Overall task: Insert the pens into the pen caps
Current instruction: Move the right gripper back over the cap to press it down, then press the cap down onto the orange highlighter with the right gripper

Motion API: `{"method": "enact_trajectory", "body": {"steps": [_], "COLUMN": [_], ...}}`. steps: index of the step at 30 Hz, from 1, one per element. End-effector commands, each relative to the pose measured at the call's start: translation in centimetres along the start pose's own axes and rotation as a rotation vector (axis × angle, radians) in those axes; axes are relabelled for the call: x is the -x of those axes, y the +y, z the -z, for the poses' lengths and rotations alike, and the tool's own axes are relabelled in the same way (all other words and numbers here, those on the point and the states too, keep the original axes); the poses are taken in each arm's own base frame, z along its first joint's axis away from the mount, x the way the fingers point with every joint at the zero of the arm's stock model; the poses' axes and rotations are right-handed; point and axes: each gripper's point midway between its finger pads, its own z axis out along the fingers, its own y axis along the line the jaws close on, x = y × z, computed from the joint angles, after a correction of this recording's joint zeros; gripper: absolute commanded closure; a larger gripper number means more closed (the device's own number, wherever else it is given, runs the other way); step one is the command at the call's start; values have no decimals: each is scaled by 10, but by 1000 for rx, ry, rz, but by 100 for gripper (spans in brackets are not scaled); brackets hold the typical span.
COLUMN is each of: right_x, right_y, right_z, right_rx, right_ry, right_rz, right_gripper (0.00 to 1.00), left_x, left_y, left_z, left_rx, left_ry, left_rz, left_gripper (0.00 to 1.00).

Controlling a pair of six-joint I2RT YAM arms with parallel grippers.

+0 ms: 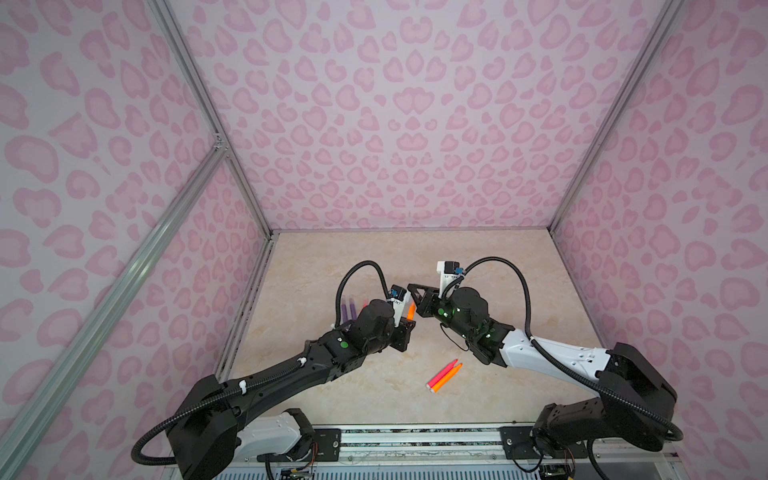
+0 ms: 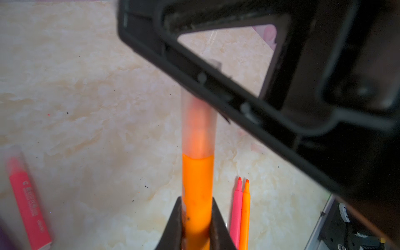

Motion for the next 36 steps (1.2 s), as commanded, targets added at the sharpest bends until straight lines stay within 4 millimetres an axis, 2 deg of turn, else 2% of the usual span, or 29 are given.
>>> {"method": "enact_trajectory", "body": {"steps": [1, 9, 16, 27, 36], "right_x": [-38, -63, -71, -94, -95], "right_y": [5, 16, 22, 33, 50], "right_z": [-1, -10, -12, -9, 9], "right_rx": [22, 20, 30, 29, 141], "right_ry": [134, 192, 212, 261, 239], "right_rz": [-1, -13, -17, -31, -86], "right_gripper": [100, 100, 100, 100, 100], "left_x": [46, 56, 64, 71, 70], "left_y": [12, 44, 66, 80, 77], "left_z": [11, 30, 51, 76, 71], "left_rx": [57, 150, 197, 237, 155], "left_ry": [-195, -244, -296, -359, -366], "left_rz": [69, 114, 152, 179, 199], "left_gripper": [96, 96, 96, 96, 96]}}
